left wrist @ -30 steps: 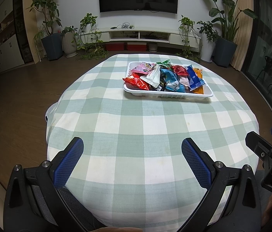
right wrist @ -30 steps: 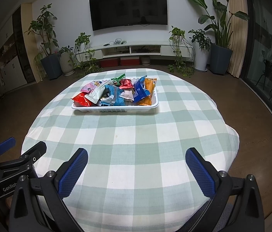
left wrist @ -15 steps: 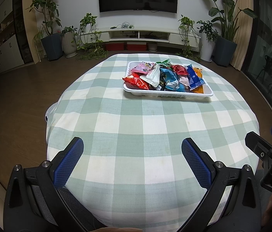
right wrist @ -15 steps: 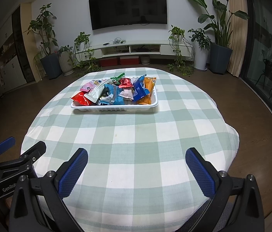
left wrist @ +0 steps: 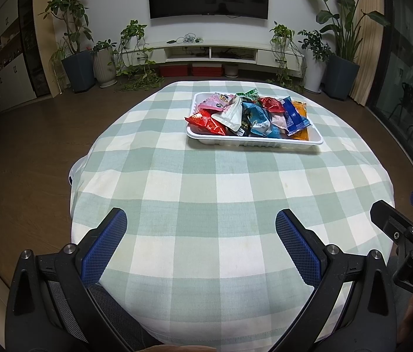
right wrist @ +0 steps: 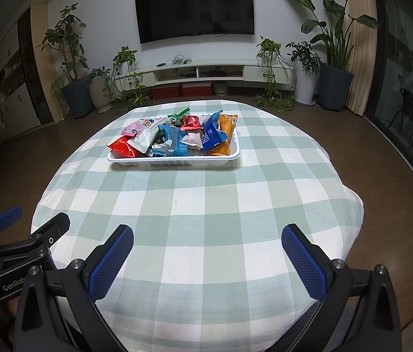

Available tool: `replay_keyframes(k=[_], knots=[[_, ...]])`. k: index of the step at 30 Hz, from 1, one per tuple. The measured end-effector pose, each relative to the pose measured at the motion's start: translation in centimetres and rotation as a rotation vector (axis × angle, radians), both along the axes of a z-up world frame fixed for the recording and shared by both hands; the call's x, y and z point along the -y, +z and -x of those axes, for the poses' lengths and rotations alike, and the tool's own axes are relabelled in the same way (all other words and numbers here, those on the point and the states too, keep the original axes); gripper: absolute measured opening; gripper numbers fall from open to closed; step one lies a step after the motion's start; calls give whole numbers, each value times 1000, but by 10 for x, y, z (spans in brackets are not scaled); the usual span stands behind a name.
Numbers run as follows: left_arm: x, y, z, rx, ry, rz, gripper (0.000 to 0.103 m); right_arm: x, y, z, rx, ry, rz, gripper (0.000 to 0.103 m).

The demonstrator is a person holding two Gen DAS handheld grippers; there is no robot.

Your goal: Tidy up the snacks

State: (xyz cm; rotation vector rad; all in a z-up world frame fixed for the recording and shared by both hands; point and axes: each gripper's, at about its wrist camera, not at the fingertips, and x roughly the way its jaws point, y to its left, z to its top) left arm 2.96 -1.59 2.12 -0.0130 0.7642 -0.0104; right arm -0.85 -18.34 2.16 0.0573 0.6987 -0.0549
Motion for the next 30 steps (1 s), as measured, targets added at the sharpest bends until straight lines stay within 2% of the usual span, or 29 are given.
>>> replay_keyframes(k=[23, 30], knots=[[0, -3, 0, -4, -4, -9, 103, 1, -8, 13, -12, -1, 1, 103], [-12, -6, 11, 11, 8, -24, 103, 3, -11, 26, -19, -7, 0, 103]])
